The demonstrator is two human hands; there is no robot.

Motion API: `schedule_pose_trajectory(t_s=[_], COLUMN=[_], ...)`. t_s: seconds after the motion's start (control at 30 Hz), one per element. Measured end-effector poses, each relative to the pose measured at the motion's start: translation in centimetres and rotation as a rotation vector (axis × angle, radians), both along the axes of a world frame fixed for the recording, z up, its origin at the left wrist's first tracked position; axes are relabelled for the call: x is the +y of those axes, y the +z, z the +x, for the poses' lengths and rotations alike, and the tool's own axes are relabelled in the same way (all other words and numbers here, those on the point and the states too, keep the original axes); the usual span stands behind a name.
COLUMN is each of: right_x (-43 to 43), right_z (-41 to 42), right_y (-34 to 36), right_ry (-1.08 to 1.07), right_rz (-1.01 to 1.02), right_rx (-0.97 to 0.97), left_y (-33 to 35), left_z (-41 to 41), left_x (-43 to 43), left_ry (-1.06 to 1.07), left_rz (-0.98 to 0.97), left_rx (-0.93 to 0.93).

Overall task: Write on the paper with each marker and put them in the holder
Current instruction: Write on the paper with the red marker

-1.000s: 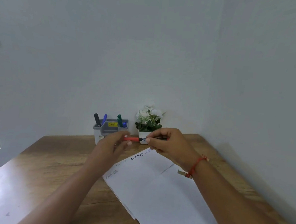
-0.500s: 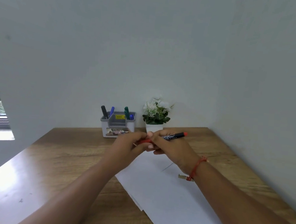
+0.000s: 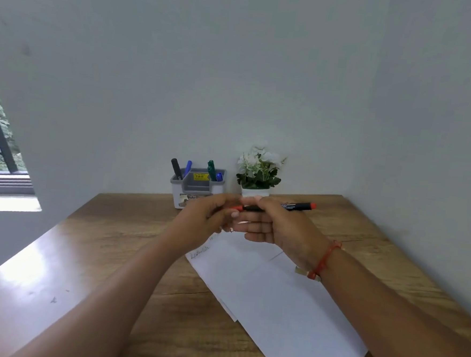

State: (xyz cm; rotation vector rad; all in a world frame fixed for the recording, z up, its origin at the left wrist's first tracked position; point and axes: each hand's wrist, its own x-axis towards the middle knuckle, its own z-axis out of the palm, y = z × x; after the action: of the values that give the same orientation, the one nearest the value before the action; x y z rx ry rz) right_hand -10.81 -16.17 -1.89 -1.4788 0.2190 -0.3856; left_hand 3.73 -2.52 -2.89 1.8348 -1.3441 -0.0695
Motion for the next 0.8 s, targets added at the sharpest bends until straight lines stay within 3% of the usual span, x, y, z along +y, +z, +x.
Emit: schedule_pose_trajectory(t_s=[0.17, 0.53, 0.8], right_x=[-0.4, 1.3, 2.4], right_z=[0.2, 1.7, 4.8], right_y=[-0.1, -0.9, -2.4], right_ry=[-0.137, -0.098, -0.143], right_rz=[-0.025, -0.278, -0.515], right_rx=[0.031, 0.156, 0.254], left_y=[0.1, -0.9, -1.2], left_z=[1.5, 4.0, 4.1], left_x=[0.9, 2.3, 2.5], left_ry=[0.189, 0.212, 0.196], left_rz=[0.118, 0.533, 0.501], left_rx=[-0.067, -0.006, 0.115])
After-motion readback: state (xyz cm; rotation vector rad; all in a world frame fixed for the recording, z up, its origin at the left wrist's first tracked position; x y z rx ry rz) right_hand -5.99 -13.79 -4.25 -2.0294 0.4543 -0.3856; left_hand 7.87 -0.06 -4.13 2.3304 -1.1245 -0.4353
